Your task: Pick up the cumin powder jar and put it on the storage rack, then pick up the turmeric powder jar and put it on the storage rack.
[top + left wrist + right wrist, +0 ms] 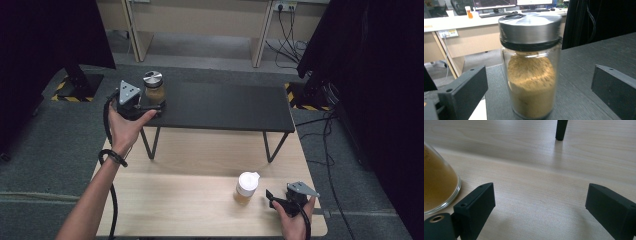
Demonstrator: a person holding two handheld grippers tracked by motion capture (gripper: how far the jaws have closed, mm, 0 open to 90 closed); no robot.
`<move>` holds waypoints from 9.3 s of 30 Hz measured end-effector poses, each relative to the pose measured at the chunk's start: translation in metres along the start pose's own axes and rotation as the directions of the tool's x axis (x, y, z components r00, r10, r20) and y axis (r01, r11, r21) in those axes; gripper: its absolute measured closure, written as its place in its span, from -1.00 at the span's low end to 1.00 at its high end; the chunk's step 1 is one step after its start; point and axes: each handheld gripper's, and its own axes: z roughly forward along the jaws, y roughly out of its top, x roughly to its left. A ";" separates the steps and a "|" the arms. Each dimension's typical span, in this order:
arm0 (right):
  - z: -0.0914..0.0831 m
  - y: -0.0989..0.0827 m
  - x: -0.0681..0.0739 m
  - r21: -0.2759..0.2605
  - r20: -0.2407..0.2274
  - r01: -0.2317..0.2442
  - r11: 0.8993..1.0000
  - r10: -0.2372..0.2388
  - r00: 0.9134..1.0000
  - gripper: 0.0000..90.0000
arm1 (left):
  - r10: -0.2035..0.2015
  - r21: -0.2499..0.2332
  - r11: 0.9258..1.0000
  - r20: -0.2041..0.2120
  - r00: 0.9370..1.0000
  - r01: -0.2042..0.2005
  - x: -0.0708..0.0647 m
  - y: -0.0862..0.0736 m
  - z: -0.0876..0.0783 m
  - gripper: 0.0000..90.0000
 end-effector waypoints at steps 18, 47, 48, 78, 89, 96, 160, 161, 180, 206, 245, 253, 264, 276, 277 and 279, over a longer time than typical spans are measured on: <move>0.000 -0.001 0.000 -0.003 0.002 -0.001 1.000 0.001 1.000 -0.80 | 0.000 -0.050 0.999 0.017 1.000 0.001 -0.014 -0.014 -0.042 -1.00; 0.000 0.000 0.003 0.002 0.007 0.018 1.000 -0.018 1.000 -0.80 | 0.029 -0.066 0.997 0.020 0.999 -0.028 -0.042 -0.089 -0.091 -1.00; 0.000 0.000 0.003 0.003 0.007 0.019 1.000 -0.019 1.000 -0.80 | 0.036 -0.056 0.998 0.025 0.999 -0.034 -0.043 -0.092 -0.093 -1.00; 0.001 0.002 0.004 0.007 0.012 0.025 1.000 -0.026 1.000 -0.80 | 0.024 0.156 0.987 0.089 0.996 -0.038 -0.065 -0.197 -0.106 -0.98; 0.001 0.001 0.005 0.005 0.013 0.029 1.000 -0.029 1.000 -0.80 | 0.014 0.150 0.988 0.096 0.995 -0.029 -0.066 -0.199 -0.108 -0.98; -0.001 -0.001 0.002 -0.008 0.001 0.021 1.000 -0.021 1.000 -0.81 | 0.013 0.149 0.988 0.101 0.995 -0.028 -0.067 -0.200 -0.108 -0.98; 0.021 -0.008 0.051 -0.208 -0.248 0.202 0.957 -0.251 0.935 -0.51 | 0.007 0.155 0.987 0.137 0.991 -0.029 -0.072 -0.207 -0.107 -0.99; 0.021 -0.008 0.051 -0.208 -0.248 0.202 0.957 -0.251 0.935 -0.51 | 0.007 0.155 0.987 0.137 0.991 -0.029 -0.072 -0.207 -0.107 -0.99; 0.022 -0.010 0.050 -0.230 -0.232 0.219 0.948 -0.272 0.934 -0.31 | -0.013 0.175 0.984 0.135 0.991 -0.011 -0.071 -0.205 -0.105 -0.99; -0.032 0.091 0.048 -0.287 -0.243 0.244 0.926 -0.316 0.917 -0.31 | -0.027 0.180 0.984 0.128 0.991 0.004 -0.071 -0.204 -0.104 -0.98; 0.014 0.267 0.032 -0.308 -0.148 0.211 0.928 -0.266 0.953 -0.31 | -0.021 0.178 0.984 0.131 0.991 -0.003 -0.072 -0.204 -0.105 -0.98; 0.043 0.282 0.034 -0.258 -0.124 0.217 0.941 -0.255 0.959 -0.31 | -0.021 0.180 0.984 0.133 0.991 -0.003 -0.072 -0.204 -0.104 -0.98; 0.053 0.276 0.029 -0.258 -0.122 0.187 0.948 -0.224 0.967 -0.31 | -0.024 0.180 0.984 0.132 0.991 0.000 -0.072 -0.204 -0.104 -0.98; 0.057 0.264 0.027 -0.296 -0.128 0.148 0.944 -0.193 0.973 -0.31 | -0.028 0.178 0.984 0.132 0.991 0.004 -0.072 -0.204 -0.104 -0.98; 0.057 0.264 0.027 -0.296 -0.127 0.149 0.943 -0.193 0.973 -0.31 | -0.028 0.179 0.984 0.132 0.991 0.004 -0.072 -0.204 -0.104 -0.98; 0.057 0.264 0.027 -0.296 -0.128 0.148 0.944 -0.193 0.973 -0.31 | -0.029 0.181 0.983 0.131 0.991 0.005 -0.072 -0.204 -0.103 -0.98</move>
